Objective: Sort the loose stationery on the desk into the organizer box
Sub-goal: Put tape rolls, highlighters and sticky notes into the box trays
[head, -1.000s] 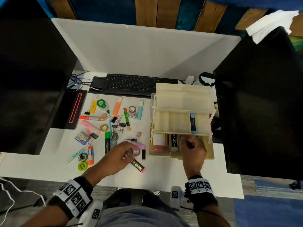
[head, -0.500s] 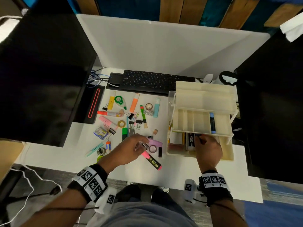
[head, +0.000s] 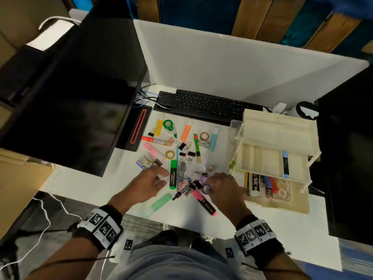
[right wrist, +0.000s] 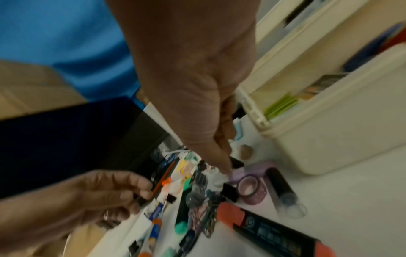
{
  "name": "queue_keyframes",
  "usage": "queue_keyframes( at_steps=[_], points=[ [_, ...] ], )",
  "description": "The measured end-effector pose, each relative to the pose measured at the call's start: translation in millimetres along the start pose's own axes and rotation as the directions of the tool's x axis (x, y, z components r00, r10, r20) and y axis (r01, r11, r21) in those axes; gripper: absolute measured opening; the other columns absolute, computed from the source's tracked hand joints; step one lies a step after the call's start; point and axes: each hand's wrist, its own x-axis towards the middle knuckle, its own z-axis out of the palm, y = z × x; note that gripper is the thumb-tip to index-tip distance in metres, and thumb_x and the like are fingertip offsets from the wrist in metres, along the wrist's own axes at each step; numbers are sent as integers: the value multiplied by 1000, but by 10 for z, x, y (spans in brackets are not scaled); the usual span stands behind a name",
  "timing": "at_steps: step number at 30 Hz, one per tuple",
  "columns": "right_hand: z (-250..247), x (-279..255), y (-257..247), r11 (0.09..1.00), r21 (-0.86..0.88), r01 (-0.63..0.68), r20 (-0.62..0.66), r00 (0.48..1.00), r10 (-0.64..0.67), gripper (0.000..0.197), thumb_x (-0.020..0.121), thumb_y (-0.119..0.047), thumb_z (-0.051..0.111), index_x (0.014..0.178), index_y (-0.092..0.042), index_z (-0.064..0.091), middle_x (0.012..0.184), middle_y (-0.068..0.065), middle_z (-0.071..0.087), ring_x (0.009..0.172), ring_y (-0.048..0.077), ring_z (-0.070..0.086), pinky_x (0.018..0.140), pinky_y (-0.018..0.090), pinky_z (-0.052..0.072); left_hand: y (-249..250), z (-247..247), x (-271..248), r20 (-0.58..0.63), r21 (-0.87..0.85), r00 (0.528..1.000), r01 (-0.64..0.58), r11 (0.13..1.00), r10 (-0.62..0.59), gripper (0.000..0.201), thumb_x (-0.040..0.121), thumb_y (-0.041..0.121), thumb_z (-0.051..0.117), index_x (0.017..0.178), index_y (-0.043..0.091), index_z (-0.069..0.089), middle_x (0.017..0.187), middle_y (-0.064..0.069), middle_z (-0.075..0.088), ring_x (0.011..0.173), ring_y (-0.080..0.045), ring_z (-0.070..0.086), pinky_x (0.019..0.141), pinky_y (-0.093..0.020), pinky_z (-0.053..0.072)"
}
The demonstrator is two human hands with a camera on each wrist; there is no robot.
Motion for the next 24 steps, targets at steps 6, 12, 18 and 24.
queue_keyframes(
  at_steps=[6,12,18,24],
  points=[
    [236,222,-157,951,-311,6,210,976,63,12,84,-29,74,90,-20,71,78,3,70,73,24,68,68,34,50,-269,-169,-6,-10,34,1000,2,999,-2,21,96,17,70,108,34,67,108,11,69,83,-8,67,78,-22,54],
    [276,229,-206,969,-246,-38,171,982,82,41,85,-56,66,73,-17,73,67,3,66,59,22,65,60,31,51,-503,-259,-27,-7,2,999,32,999,-32,15,95,15,69,108,22,71,103,8,69,74,2,64,72,-15,51],
    [253,180,-280,985,-158,-73,196,975,104,29,86,-49,73,81,-21,79,78,4,71,66,25,68,66,35,56,-613,-296,108,-39,62,999,-7,998,9,16,93,11,68,100,23,73,101,10,71,79,1,62,77,-21,50],
    [53,116,-243,986,62,-154,45,987,151,23,60,-14,83,79,-18,69,82,1,63,67,27,64,64,34,51,-379,-220,640,-106,425,975,-134,895,196,24,88,13,63,110,21,68,111,2,62,102,-22,58,88,-37,51]
  ],
)
